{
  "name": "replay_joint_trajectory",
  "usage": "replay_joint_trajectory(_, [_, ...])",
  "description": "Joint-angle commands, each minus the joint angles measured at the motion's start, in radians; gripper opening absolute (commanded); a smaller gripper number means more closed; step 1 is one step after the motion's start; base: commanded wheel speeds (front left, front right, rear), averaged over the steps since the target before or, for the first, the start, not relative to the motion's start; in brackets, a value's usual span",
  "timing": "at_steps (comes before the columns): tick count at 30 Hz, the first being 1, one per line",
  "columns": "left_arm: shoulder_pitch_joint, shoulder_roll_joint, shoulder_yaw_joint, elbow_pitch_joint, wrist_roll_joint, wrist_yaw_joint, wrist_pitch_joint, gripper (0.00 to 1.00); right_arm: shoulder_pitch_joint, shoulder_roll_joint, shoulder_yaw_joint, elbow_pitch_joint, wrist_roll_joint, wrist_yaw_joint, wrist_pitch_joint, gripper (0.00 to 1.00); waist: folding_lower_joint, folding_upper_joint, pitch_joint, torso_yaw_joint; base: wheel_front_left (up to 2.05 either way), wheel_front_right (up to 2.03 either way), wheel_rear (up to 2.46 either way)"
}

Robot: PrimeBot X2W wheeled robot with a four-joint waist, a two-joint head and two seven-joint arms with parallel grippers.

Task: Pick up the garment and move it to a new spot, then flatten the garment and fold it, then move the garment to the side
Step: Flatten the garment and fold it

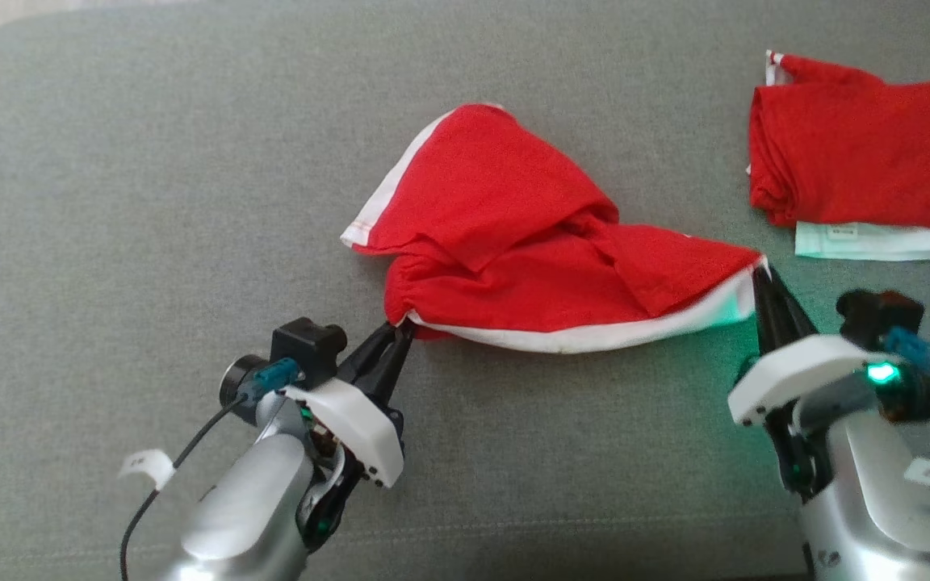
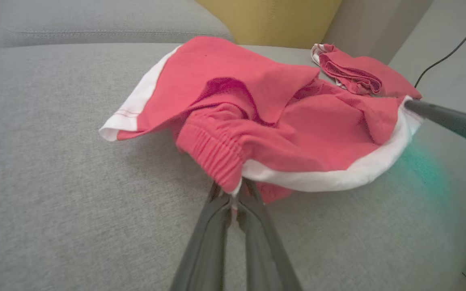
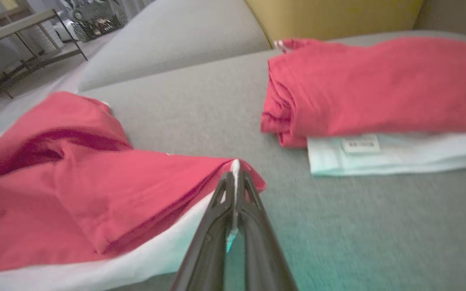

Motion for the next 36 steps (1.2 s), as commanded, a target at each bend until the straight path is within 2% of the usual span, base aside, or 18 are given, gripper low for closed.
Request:
replay_joint_trajectory(1, [-0.042,0.034,0.003,-0.044,-0.019,-0.006,0.001,0.00,-0.050,-0.008,0.047,-0.084,-0.007,0.007,0.009,0.00,0.0000,0.0000,-0.022,0.008,0.00,0.00,0.00])
replay_joint_trajectory(4, [-0.075,0.086,-0.061,-0.098,-0.029,-0.006,0.044,0.00,-0.067,-0.046,0.086,-0.173,0.014,0.007,0.034,0.00,0.0000,0.0000,-0.052,0.018,0.00,0.00,0.00])
replay_joint_trajectory(9, [-0.145,0.200,-0.142,-0.231,-0.089,-0.006,0.174,0.00,-0.113,-0.115,0.114,-0.300,0.103,0.007,0.071,0.00,0.0000,0.0000,-0.110,0.033,0.00,0.00,0.00])
replay_joint_trajectory(10, [-0.145,0.200,-0.142,-0.231,-0.089,-0.006,0.174,0.00,-0.113,-0.115,0.114,-0.300,0.103,0.007,0.071,0.00,0.0000,0.0000,-0.110,0.033,0.00,0.00,0.00])
replay_joint_trajectory(16, [-0.237,0.300,-0.124,-0.404,-0.203,-0.006,0.312,0.00,-0.180,-0.151,0.101,-0.351,0.144,0.007,0.127,0.00,0.0000,0.0000,-0.177,0.048,0.00,0.00,0.00])
replay_joint_trajectory(22, [-0.328,0.354,-0.129,-0.521,-0.278,-0.006,0.448,0.00,-0.217,-0.182,0.160,-0.405,0.157,0.007,0.223,0.00,0.0000,0.0000,-0.225,0.056,0.00,0.00,0.00])
replay_joint_trajectory(29, [-0.413,0.402,-0.107,-0.569,-0.315,0.002,0.535,0.00,-0.245,-0.140,0.071,-0.461,0.106,0.007,0.313,0.00,0.0000,0.0000,-0.262,0.054,0.00,0.00,0.00])
replay_joint_trajectory(36, [-0.388,0.397,-0.055,-0.648,-0.442,0.055,0.599,0.00,-0.239,-0.042,-0.069,-0.582,0.027,0.007,0.449,0.00,0.0000,0.0000,-0.263,0.052,0.00,0.00,0.00])
